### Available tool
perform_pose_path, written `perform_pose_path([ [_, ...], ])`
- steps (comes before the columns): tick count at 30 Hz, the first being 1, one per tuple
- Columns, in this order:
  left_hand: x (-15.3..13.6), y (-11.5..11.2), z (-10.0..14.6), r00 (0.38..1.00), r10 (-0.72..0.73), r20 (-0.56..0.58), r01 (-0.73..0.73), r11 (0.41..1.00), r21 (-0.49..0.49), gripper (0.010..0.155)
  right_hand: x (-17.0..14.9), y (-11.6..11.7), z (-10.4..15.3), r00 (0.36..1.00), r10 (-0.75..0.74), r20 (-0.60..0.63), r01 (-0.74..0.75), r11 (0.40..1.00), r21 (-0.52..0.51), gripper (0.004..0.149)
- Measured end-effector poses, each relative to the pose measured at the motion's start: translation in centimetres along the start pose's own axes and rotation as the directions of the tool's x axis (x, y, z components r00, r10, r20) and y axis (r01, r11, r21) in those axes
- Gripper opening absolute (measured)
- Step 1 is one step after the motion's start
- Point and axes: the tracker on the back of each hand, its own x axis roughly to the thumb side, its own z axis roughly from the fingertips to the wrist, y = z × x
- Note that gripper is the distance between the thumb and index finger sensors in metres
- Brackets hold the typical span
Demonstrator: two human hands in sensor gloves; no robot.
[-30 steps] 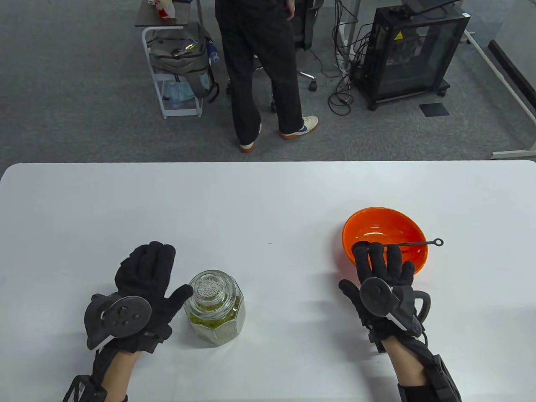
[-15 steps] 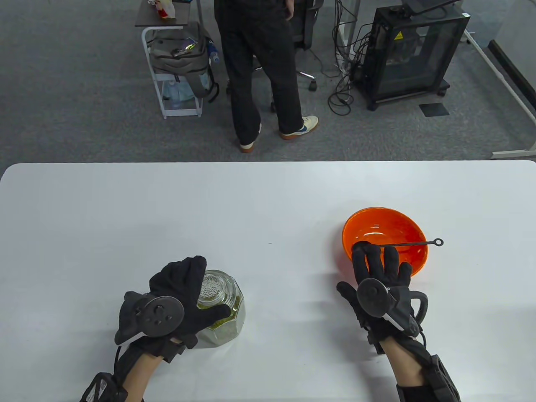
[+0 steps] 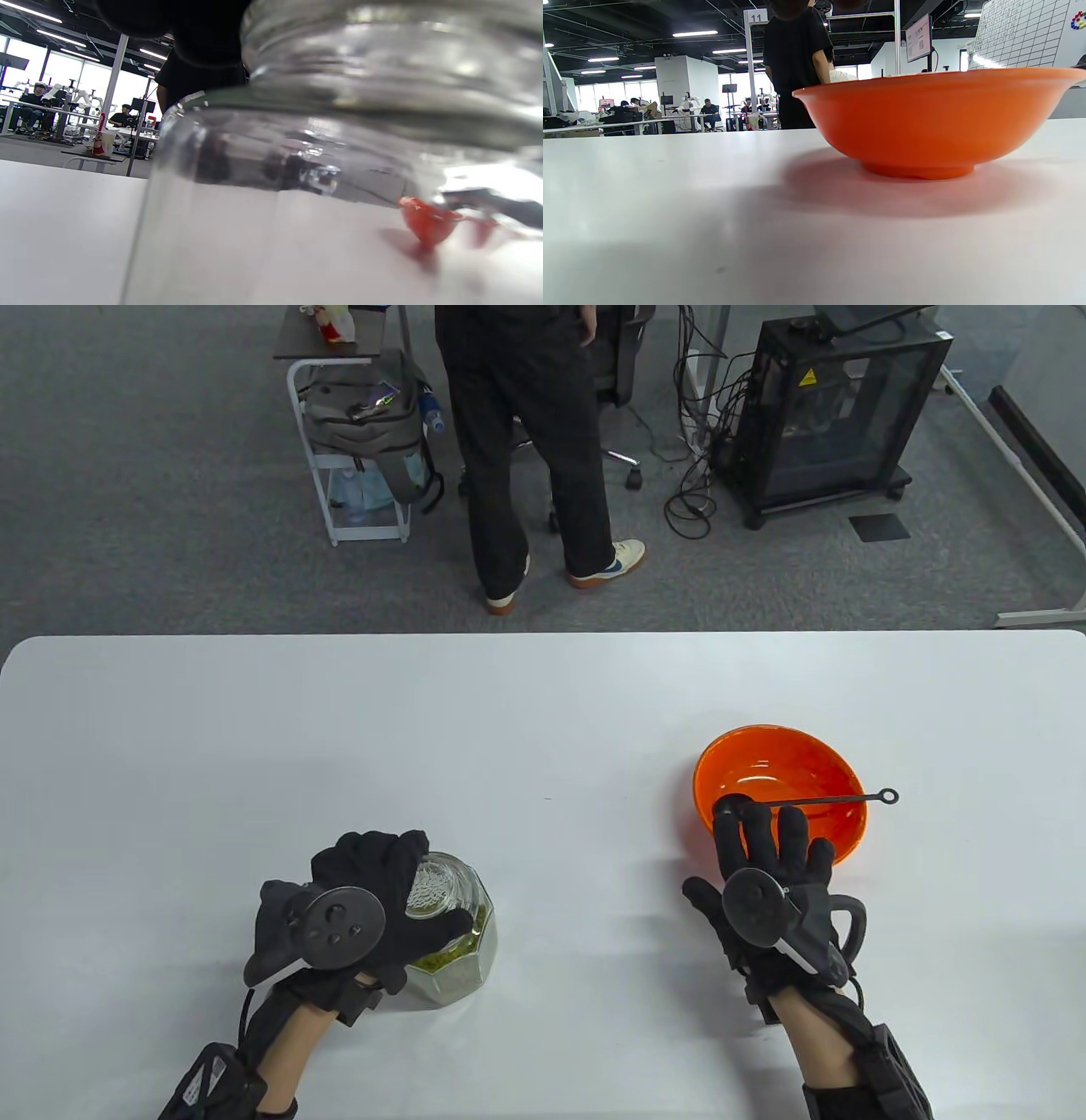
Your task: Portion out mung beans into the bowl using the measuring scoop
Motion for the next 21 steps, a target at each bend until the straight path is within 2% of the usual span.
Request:
perform_pose_path([
  [5, -0.1, 0.6, 0.3, 1.000, 0.025, 0.003, -0.025, 0.998, 0.053, 0.102, 0.0, 0.1, 0.0, 1.000, 0.001, -0.001, -0.001, 1.000, -0.004, 0.083],
  [12, -0.9, 4.3, 1.8, 0.997, 0.079, -0.016, -0.074, 0.971, 0.228, 0.102, -0.1, 0.2, -0.1, 1.000, 0.000, -0.002, 0.000, 1.000, -0.002, 0.083],
  [17, -3.9, 6.0, 2.9, 0.990, 0.085, -0.117, -0.045, 0.950, 0.309, 0.102, -0.1, 0.2, -0.1, 1.000, 0.000, -0.001, 0.000, 1.000, -0.003, 0.083],
  [21, -7.0, 6.2, 3.5, 0.971, 0.092, -0.219, -0.020, 0.951, 0.307, 0.101, -0.1, 0.2, -0.1, 1.000, -0.001, -0.002, 0.001, 1.000, -0.001, 0.083],
])
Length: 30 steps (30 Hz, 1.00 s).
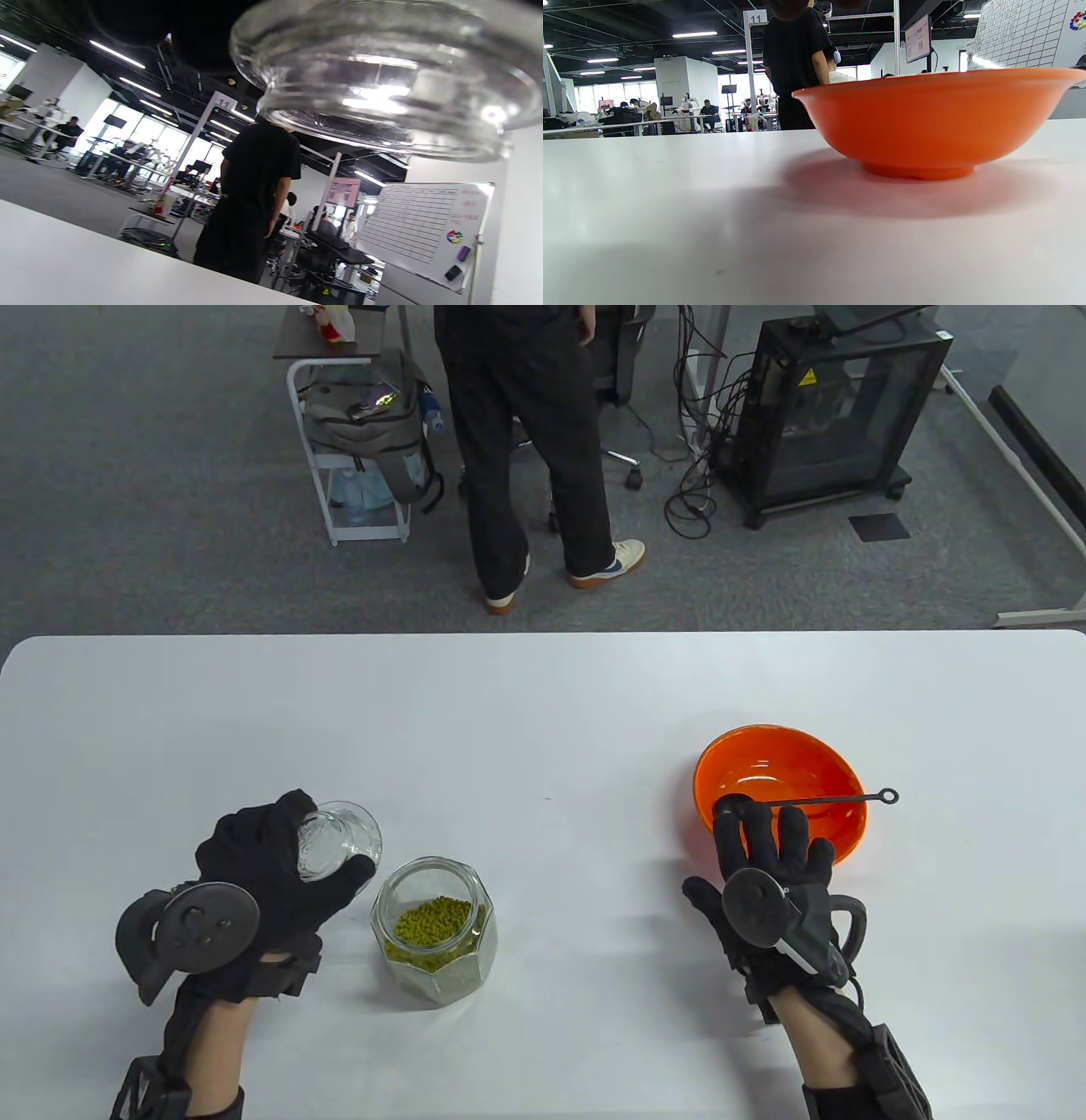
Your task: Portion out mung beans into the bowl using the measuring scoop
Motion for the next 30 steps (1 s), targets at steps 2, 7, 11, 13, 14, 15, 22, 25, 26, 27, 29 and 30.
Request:
perform_pose_path([
  [2, -1.8, -0.1, -0.1, 0.998, -0.044, -0.054, 0.043, 0.999, -0.014, 0.101, 0.0, 0.0, 0.0, 1.000, 0.000, 0.000, 0.000, 1.000, 0.003, 0.083],
  [7, -4.4, -1.4, -0.1, 0.988, -0.088, -0.130, 0.080, 0.994, -0.068, 0.101, 0.0, 0.1, 0.0, 1.000, 0.001, 0.002, -0.001, 1.000, 0.011, 0.083],
  [11, -6.1, -3.1, -0.3, 0.972, -0.141, -0.186, 0.113, 0.982, -0.154, 0.101, 0.0, 0.2, 0.0, 1.000, 0.001, 0.005, -0.001, 1.000, 0.012, 0.083],
  [13, -6.6, -3.8, -0.3, 0.967, -0.162, -0.199, 0.125, 0.974, -0.187, 0.101, 0.0, 0.2, 0.0, 1.000, -0.001, 0.005, 0.001, 1.000, 0.012, 0.083],
  [14, -6.9, -4.3, -0.3, 0.963, -0.167, -0.210, 0.123, 0.971, -0.204, 0.101, 0.0, 0.2, 0.0, 1.000, -0.002, 0.006, 0.002, 1.000, 0.012, 0.083],
  [15, -7.1, -4.5, -0.3, 0.961, -0.176, -0.212, 0.130, 0.968, -0.213, 0.101, 0.0, 0.2, 0.0, 1.000, -0.002, 0.006, 0.002, 1.000, 0.012, 0.083],
  [22, -8.1, -6.5, -0.3, 0.947, -0.220, -0.235, 0.146, 0.944, -0.295, 0.101, 0.0, 0.2, 0.0, 1.000, -0.005, 0.008, 0.005, 1.000, 0.015, 0.083],
  [25, -8.4, -7.0, -0.2, 0.944, -0.226, -0.241, 0.141, 0.936, -0.324, 0.101, 0.0, 0.2, 0.0, 1.000, -0.005, 0.008, 0.005, 1.000, 0.015, 0.083],
  [26, -8.5, -7.1, -0.2, 0.943, -0.226, -0.245, 0.139, 0.935, -0.327, 0.100, 0.0, 0.2, 0.0, 1.000, -0.005, 0.008, 0.005, 1.000, 0.016, 0.083],
  [27, -8.6, -7.2, -0.2, 0.942, -0.226, -0.250, 0.135, 0.933, -0.333, 0.100, 0.0, 0.3, 0.0, 1.000, -0.006, 0.008, 0.006, 1.000, 0.017, 0.083],
  [29, -8.7, -7.5, -0.1, 0.936, -0.243, -0.254, 0.145, 0.926, -0.349, 0.100, 0.0, 0.3, 0.0, 1.000, -0.005, 0.009, 0.005, 1.000, 0.020, 0.083],
  [30, -8.9, -7.6, -0.1, 0.933, -0.255, -0.255, 0.154, 0.921, -0.358, 0.100, 0.0, 0.3, 0.0, 1.000, -0.004, 0.010, 0.003, 1.000, 0.022, 0.083],
])
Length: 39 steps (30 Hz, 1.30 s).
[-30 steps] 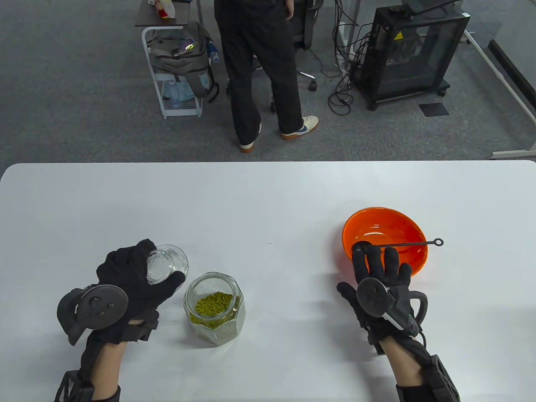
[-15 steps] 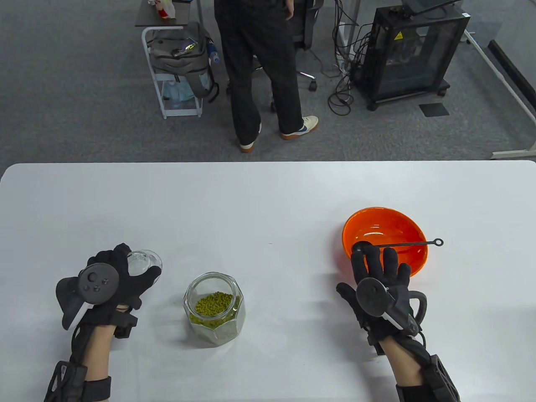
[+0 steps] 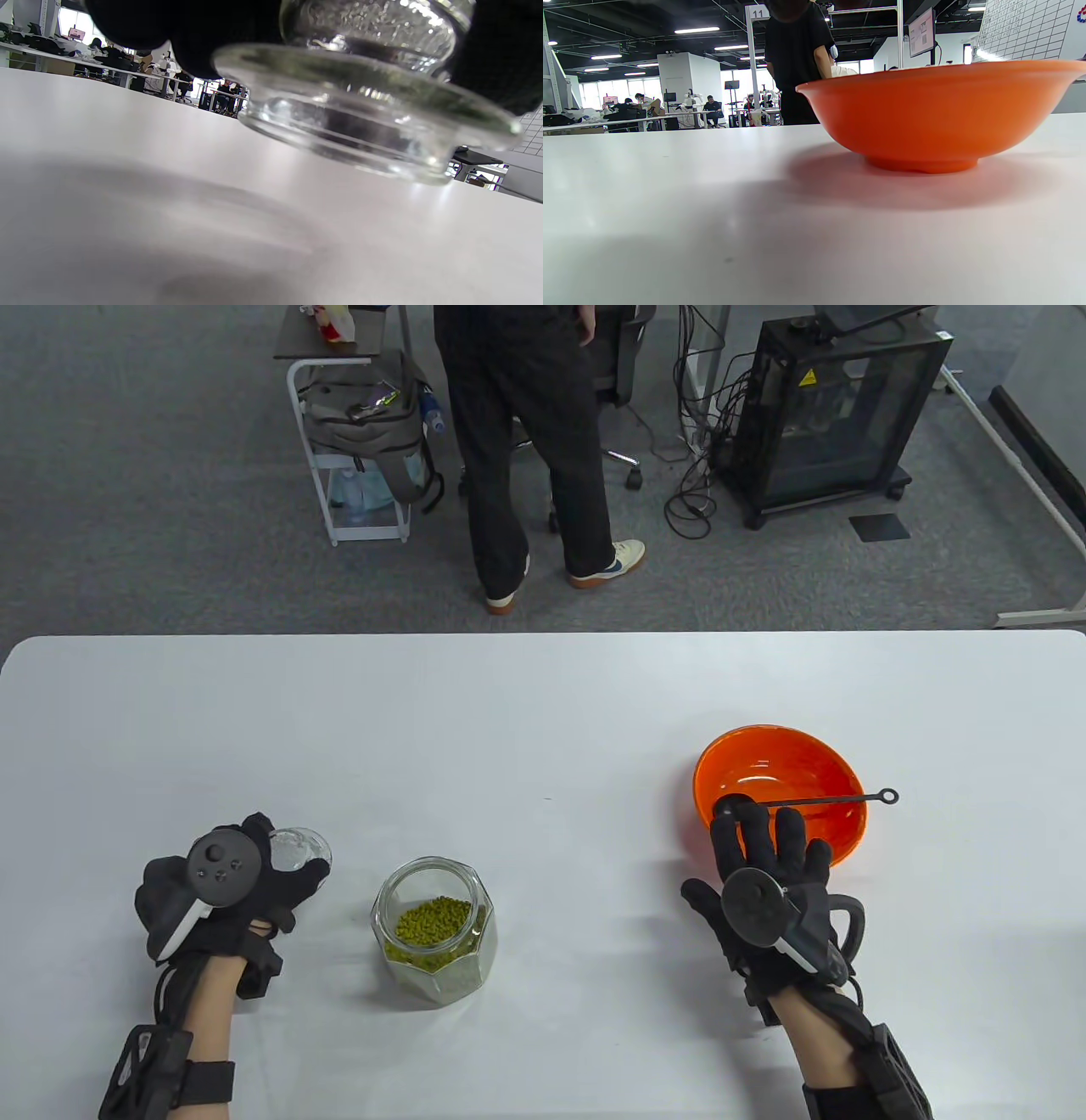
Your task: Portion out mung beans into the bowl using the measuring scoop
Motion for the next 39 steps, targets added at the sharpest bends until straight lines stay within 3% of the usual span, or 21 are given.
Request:
perform_pose_path([
  [31, -1.2, -3.0, -0.8, 0.996, -0.057, -0.073, 0.045, 0.986, -0.158, 0.100, -0.1, 0.1, -0.1, 1.000, -0.001, -0.001, 0.001, 1.000, 0.019, 0.083],
  [39, -1.2, -3.4, -0.6, 0.994, -0.032, -0.108, 0.015, 0.987, -0.158, 0.100, -0.4, 0.0, -0.1, 1.000, -0.030, -0.007, 0.030, 0.999, 0.031, 0.083],
])
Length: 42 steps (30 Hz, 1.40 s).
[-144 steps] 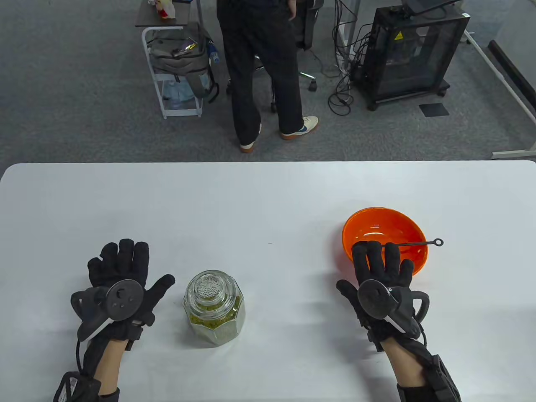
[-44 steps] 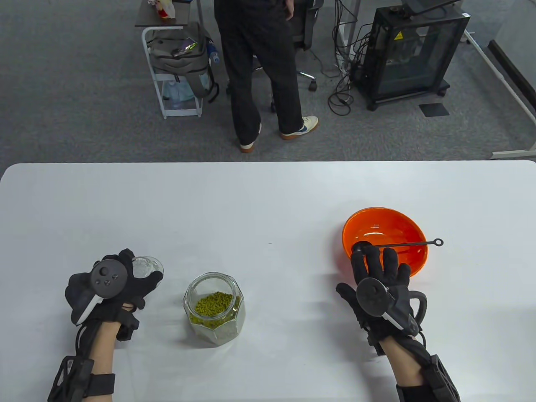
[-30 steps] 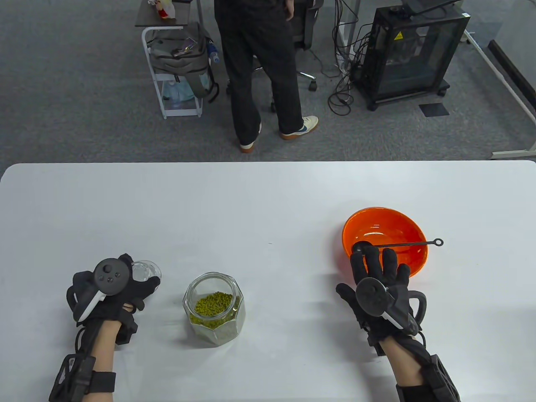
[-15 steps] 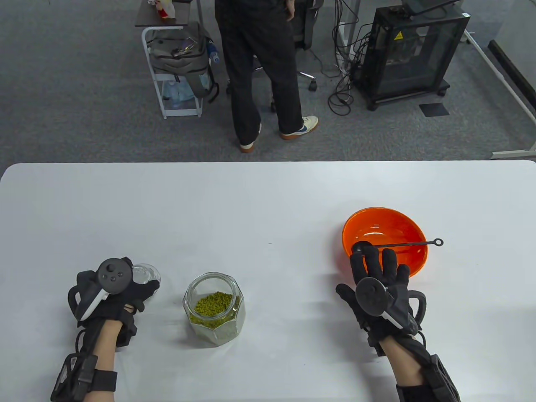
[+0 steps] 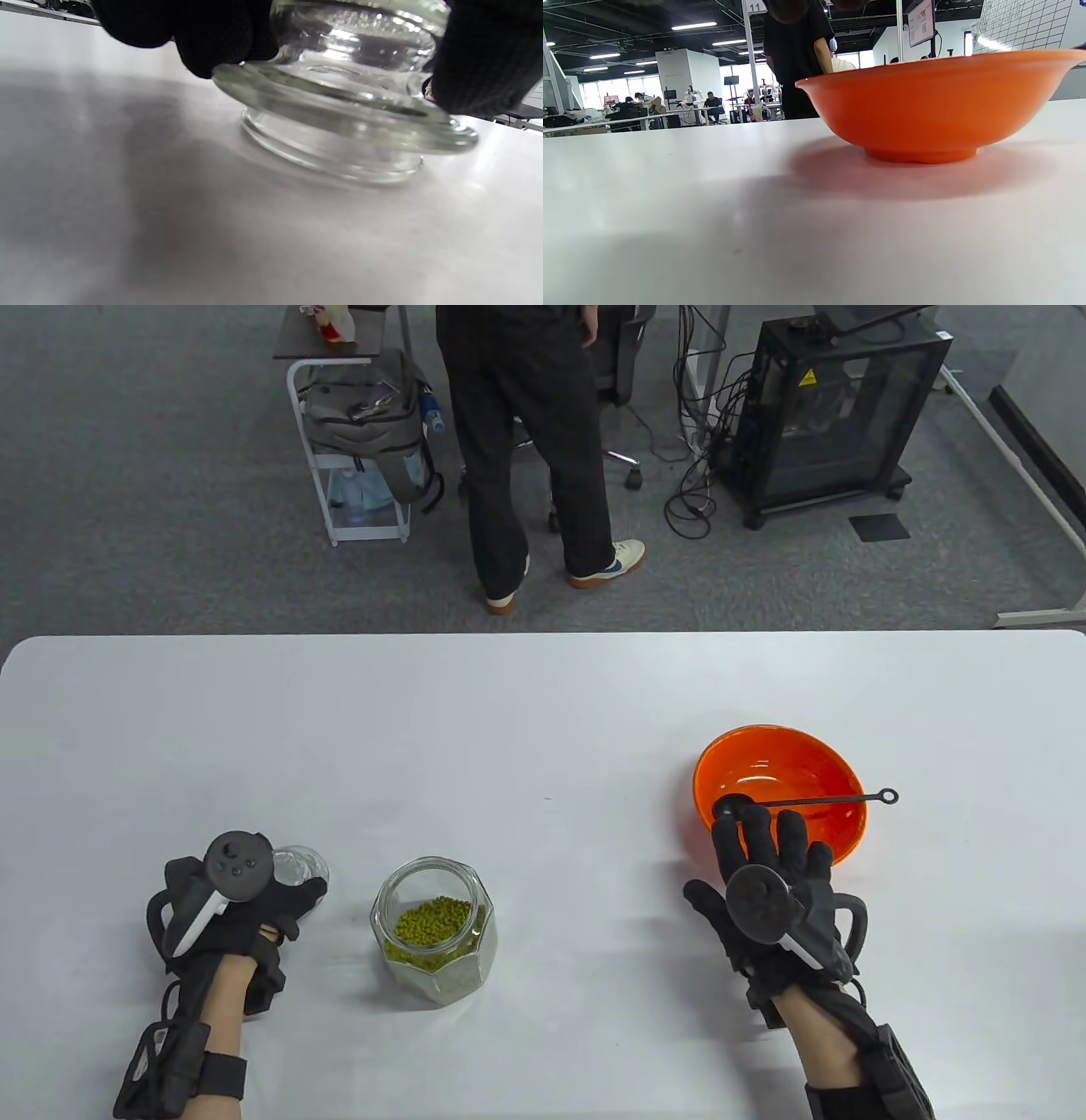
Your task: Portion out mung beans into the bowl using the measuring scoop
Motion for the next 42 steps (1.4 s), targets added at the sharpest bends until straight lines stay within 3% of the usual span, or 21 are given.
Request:
perform_pose_path([
  [6, 0.0, 0.1, 0.2, 1.000, -0.023, 0.016, 0.024, 0.999, -0.040, 0.107, -0.2, 0.2, -0.1, 1.000, 0.009, -0.011, -0.009, 1.000, 0.008, 0.083],
  [12, 1.1, 3.4, 2.4, 0.989, 0.092, 0.114, -0.110, 0.981, 0.160, 0.105, -0.3, 0.4, -0.2, 1.000, 0.006, -0.020, -0.005, 1.000, 0.021, 0.082],
  [16, 2.1, 4.8, 3.6, 0.968, 0.154, 0.197, -0.196, 0.957, 0.215, 0.100, -0.4, 0.3, -0.2, 1.000, 0.012, -0.027, -0.011, 1.000, 0.016, 0.082],
  [29, 4.8, 6.2, 6.0, 0.840, 0.361, 0.406, -0.456, 0.874, 0.166, 0.095, -2.7, -1.2, -0.2, 0.986, -0.053, -0.155, 0.042, 0.996, -0.073, 0.081],
  [42, 7.3, 6.0, 7.1, 0.730, 0.418, 0.541, -0.516, 0.856, 0.036, 0.102, -6.5, -1.8, 0.0, 0.904, -0.104, -0.414, 0.037, 0.985, -0.167, 0.081],
])
